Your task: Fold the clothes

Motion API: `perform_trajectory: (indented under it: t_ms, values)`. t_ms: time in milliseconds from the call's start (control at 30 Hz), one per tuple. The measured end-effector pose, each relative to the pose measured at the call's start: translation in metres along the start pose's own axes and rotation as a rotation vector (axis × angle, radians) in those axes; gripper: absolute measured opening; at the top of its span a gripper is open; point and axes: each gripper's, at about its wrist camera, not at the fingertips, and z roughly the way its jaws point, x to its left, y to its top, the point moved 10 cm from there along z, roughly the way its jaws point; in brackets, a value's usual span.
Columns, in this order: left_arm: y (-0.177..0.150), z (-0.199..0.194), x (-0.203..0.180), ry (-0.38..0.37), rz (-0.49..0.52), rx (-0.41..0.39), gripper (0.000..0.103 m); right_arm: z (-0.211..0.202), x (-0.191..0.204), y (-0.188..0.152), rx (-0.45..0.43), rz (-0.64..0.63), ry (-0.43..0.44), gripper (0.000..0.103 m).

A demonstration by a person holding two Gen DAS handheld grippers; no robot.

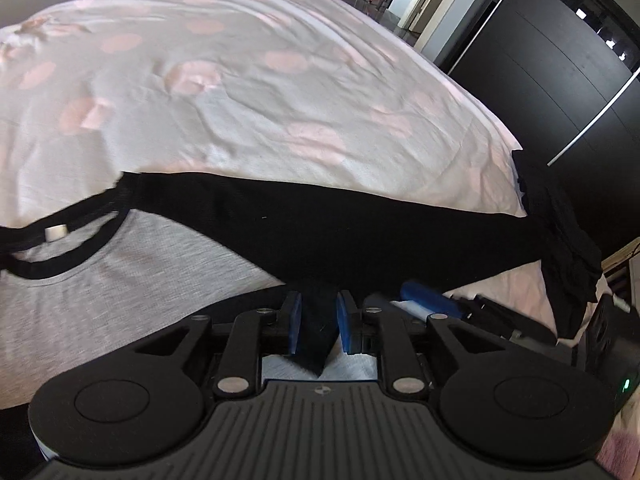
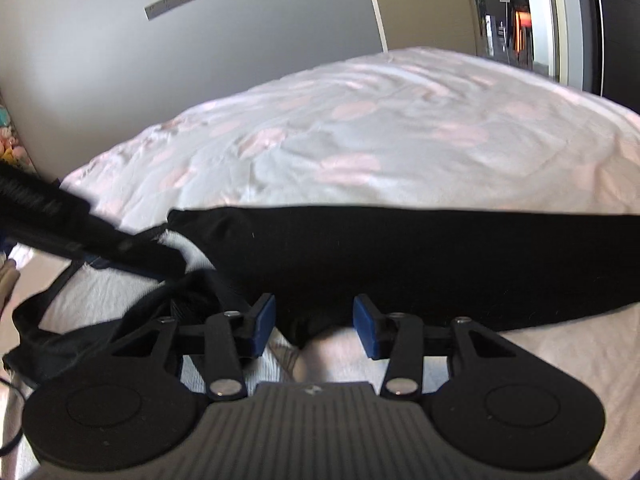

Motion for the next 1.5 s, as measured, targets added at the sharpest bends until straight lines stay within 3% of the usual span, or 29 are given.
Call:
perform_trajectory:
  t_ms: [200,367,567,700,767,800,1000,1100,1233,1500]
  values:
    - [-0.034,-0.018,0.019,0.159,0.125,0.015,0.018,-0.013,0.006,0.005,-0.018,0.001,0.064,0.044]
    - [-0.058,-0.004,0.028,0.219,0.154,0.030,0.018,-0.013,0.024,-0.003,0.002,-0.021,0.137,0.036]
    - [-0.068,0.001,0.043,0.233,0.118,0.040,0.018,0.004,0.048,-0.015,-0.009,-0.169,0.156,0.026]
    - [-0.071,-0.004,0.051,0.246,0.122,0.047,0.018,0.021,0.048,-0.027,0.039,-0.231,0.111,0.020]
    - [-0.074,-0.004,0.057,0.251,0.122,0.052,0.018,0.024,0.046,-0.026,0.044,-0.225,0.109,0.008]
    - [-0.075,-0.004,0.058,0.252,0.126,0.055,0.018,0.023,0.045,-0.023,0.039,-0.216,0.113,0.007]
    - [-0.086,-0.009,0.052,0.279,0.246,0.024,0.025,-0.017,0.030,0.016,-0.106,-0.166,0.135,0.006]
    - [-0.091,-0.005,0.047,0.296,0.298,0.038,0.028,-0.026,0.018,0.022,-0.117,-0.161,0.136,0.006]
    - [-0.100,0.001,0.046,0.292,0.310,0.087,0.028,-0.023,0.014,0.007,-0.015,-0.208,0.146,0.006]
    - [-0.121,-0.010,0.061,0.216,0.155,0.153,0.028,-0.020,0.010,-0.037,0.216,-0.254,0.164,0.006]
